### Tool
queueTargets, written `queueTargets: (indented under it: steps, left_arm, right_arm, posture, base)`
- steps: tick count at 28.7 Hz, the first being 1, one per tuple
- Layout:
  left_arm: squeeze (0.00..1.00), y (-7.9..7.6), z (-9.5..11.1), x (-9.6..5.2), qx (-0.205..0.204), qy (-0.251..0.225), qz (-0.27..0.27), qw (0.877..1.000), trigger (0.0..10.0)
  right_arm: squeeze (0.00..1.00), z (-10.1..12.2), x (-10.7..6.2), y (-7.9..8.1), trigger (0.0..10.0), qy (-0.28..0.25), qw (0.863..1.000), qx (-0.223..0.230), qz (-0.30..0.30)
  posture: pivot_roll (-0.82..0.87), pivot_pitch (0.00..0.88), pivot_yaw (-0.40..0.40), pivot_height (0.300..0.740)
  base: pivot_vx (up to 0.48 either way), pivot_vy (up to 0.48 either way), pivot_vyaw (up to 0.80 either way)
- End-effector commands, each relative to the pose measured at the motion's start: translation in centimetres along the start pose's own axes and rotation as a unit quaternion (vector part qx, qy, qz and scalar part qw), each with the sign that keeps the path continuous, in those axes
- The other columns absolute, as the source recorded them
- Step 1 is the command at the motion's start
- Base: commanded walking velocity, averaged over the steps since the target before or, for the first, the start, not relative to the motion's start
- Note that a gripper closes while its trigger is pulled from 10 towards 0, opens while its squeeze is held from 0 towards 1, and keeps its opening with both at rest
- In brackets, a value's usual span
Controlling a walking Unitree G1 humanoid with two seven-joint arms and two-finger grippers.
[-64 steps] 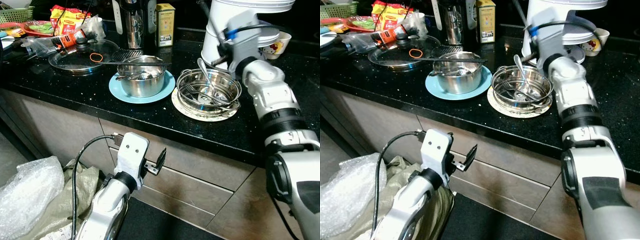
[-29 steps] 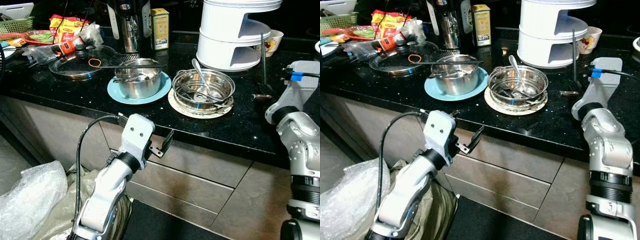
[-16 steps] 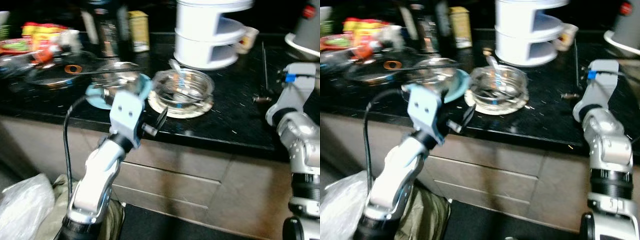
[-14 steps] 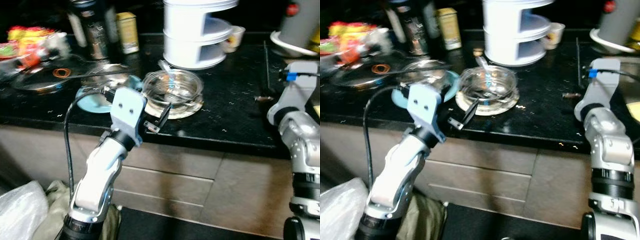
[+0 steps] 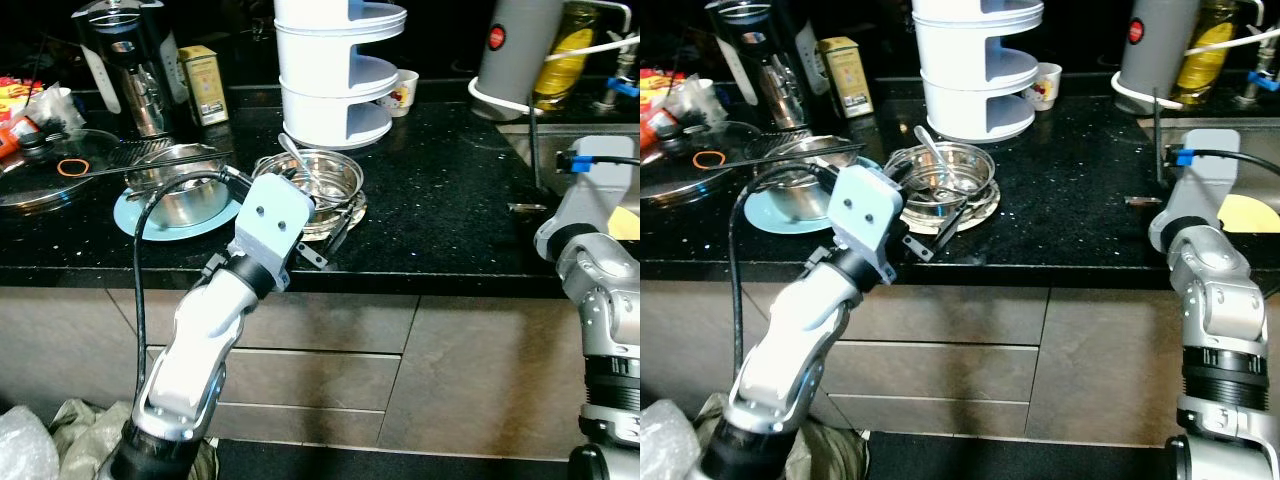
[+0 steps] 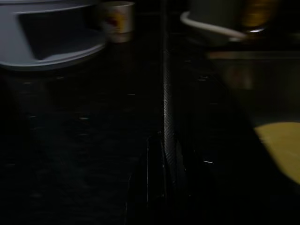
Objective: Kitchen organization
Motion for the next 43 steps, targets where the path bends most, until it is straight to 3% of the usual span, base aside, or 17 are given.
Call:
queueTargets:
  steps: [1,10,18,25,30,32,38,39,43]
  left_arm:
    - [0.00,0.8,-0.8,0.3,0.037,0.008,0.007,0.999,10.0]
    - [0.00,1.6,-0.2,2.2,0.041,-0.016,0.016,0.999,10.0]
    - [0.00,1.2,-0.2,2.3,0.046,-0.022,0.012,0.999,10.0]
    - [0.00,2.5,-2.7,1.3,0.116,0.057,0.046,0.991,10.0]
    - [0.00,2.3,-4.2,0.3,0.106,0.101,0.058,0.988,10.0]
    - [0.00,1.5,-5.0,-0.1,0.095,0.120,0.051,0.987,10.0]
    - [0.00,1.5,-5.7,-0.4,0.099,0.138,0.054,0.984,10.0]
    - [0.00,2.0,-6.0,-0.4,0.103,0.144,0.058,0.982,10.0]
    - [0.00,2.4,-6.3,-0.4,0.106,0.150,0.062,0.981,10.0]
  right_arm:
    - [0.00,-0.3,-0.1,0.7,10.0,0.010,1.000,0.006,0.014]
    - [0.00,-0.4,-0.4,2.4,10.0,0.009,0.999,0.008,0.045]
    - [0.00,-0.4,-0.6,3.2,10.0,0.009,0.998,0.004,0.060]
    - [0.00,-0.2,-0.7,4.8,10.0,0.009,0.995,-0.016,0.093]
    - [0.00,-0.3,-0.8,5.6,10.0,0.016,0.993,-0.027,0.111]
    - [0.00,-0.3,-0.7,5.6,10.0,0.019,0.993,-0.035,0.112]
    - [0.00,-0.4,-0.9,6.2,10.0,0.022,0.991,-0.043,0.126]
    - [0.00,-0.3,-1.5,7.4,10.0,0.017,0.985,-0.056,0.161]
    - [0.00,-0.2,-2.0,8.4,10.0,0.013,0.979,-0.068,0.190]
  posture:
    - [0.02,0.000,0.019,0.736]
    - [-0.01,0.000,0.027,0.736]
    - [-0.01,0.000,0.024,0.736]
    - [0.00,0.000,0.020,0.736]
    - [0.00,0.000,0.016,0.736]
    - [0.01,0.000,0.013,0.736]
    - [0.00,0.000,0.014,0.736]
    - [0.00,0.000,0.015,0.736]
    - [0.00,0.000,0.017,0.736]
  base:
    - [0.000,0.000,-0.79]
    - [0.000,0.000,-0.79]
    - [0.000,0.000,-0.80]
    - [0.000,0.000,-0.11]
    - [0.000,0.000,0.00]
    - [0.000,0.000,0.00]
    - [0.000,0.000,0.00]
    - [0.000,0.000,0.00]
    - [0.000,0.000,0.00]
Point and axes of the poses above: a point about 5 cm out from each wrist's last joint towards the gripper, its own x axis pointing out of the wrist towards the gripper, its own z axis along the axis of the wrist's last joint, y = z × x, the point moved 4 cm from there along x, pointing out of the wrist towards the gripper, and after that the axes turned 2 degrees about -x, right-handed, at the moved point
